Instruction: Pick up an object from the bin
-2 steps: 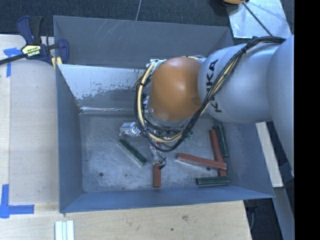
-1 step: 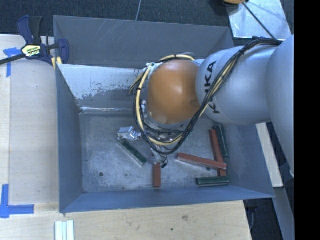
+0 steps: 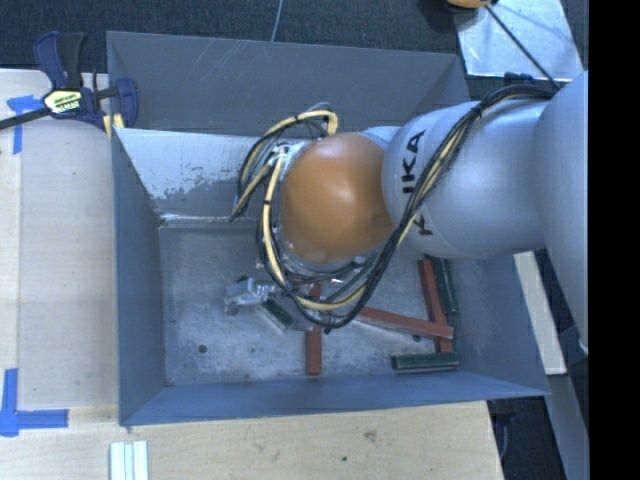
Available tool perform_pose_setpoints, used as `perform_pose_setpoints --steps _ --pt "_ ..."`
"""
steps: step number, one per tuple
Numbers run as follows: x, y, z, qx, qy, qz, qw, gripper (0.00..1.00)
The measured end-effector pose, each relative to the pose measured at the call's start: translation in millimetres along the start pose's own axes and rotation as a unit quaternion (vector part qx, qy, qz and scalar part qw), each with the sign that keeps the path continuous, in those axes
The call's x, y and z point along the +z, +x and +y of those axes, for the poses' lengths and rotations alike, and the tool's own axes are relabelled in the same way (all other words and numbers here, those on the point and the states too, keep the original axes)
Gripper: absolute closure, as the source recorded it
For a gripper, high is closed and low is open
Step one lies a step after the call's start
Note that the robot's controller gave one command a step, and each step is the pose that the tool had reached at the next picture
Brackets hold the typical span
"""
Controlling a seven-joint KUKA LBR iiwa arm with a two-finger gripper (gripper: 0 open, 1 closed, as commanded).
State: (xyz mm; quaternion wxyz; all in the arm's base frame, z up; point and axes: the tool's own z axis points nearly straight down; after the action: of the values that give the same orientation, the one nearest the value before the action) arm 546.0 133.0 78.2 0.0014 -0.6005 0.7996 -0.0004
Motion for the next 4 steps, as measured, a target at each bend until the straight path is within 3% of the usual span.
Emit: perform_pose_setpoints --steps 1,2,3,4 --pt "7 1.1 -7 -0.323 -0.001 -0.0015 0.9463 1.0" --pt "7 1.0 -8 -0.323 -0.001 -0.0015 0.9464 1.0" --pt "7 56.5 18 -0.309 0.001 -0.0024 0.951 1.0" --pt "2 34.2 42 -0.315 -0.001 -0.0013 0.9492 1.0"
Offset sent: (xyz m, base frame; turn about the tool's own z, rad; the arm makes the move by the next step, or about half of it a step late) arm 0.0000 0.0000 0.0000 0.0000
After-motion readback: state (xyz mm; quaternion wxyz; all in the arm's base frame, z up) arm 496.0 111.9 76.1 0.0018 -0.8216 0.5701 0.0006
